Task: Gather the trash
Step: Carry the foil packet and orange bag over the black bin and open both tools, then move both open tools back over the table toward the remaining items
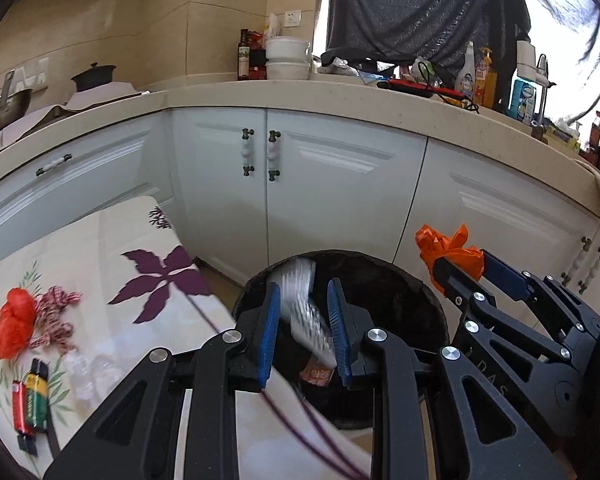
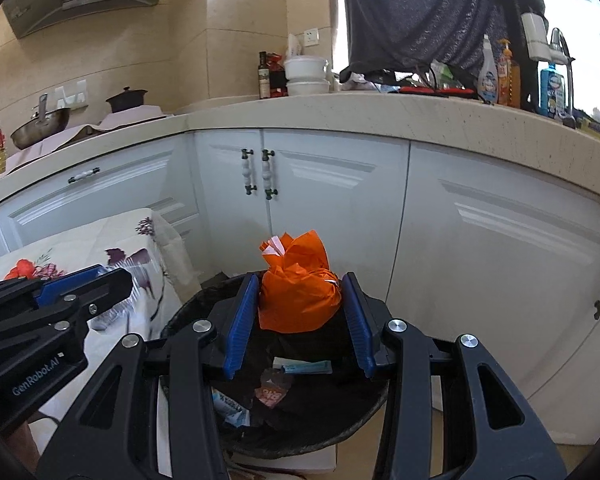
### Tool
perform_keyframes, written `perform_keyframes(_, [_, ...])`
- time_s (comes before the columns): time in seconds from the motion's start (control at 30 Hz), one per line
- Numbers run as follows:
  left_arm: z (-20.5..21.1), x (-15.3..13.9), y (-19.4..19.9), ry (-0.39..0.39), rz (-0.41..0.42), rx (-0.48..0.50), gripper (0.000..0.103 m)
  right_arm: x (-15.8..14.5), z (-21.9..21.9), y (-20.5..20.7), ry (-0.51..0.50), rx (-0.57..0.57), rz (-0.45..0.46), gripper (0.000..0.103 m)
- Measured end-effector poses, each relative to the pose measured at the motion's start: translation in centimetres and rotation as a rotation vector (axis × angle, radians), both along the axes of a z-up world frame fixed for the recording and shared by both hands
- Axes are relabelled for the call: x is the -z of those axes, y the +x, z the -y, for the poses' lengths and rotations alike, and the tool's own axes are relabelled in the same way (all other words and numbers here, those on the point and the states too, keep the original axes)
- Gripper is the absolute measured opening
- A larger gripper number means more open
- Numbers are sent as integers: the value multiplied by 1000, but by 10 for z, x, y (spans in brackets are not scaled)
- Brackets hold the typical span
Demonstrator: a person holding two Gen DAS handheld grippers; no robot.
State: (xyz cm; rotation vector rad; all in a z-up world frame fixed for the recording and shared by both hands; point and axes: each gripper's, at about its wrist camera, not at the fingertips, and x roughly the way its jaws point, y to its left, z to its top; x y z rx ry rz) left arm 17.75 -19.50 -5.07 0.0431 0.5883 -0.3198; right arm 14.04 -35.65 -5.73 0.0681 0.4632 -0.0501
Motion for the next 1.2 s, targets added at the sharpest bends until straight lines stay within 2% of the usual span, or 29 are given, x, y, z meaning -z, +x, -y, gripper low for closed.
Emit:
perform_keyframes(0.27, [18, 11, 31, 13, -41, 1, 27, 10, 14, 23, 14, 31, -8, 42])
perform_keyframes(0.4, [13, 10, 33, -6, -45, -9, 45, 13, 14, 27, 18, 38, -14, 43])
perform_keyframes(0.53, [4, 8, 30, -8, -31, -23, 49, 14, 10, 26, 17, 35, -15, 49])
perform_keyframes(0.87, [-41, -4, 11, -22, -13, -99, 54, 5, -17, 12, 37, -8, -15, 50])
perform_keyframes(1.2, [-112, -4, -22, -20, -46, -227, 55, -1, -81, -8, 62, -134, -28, 51])
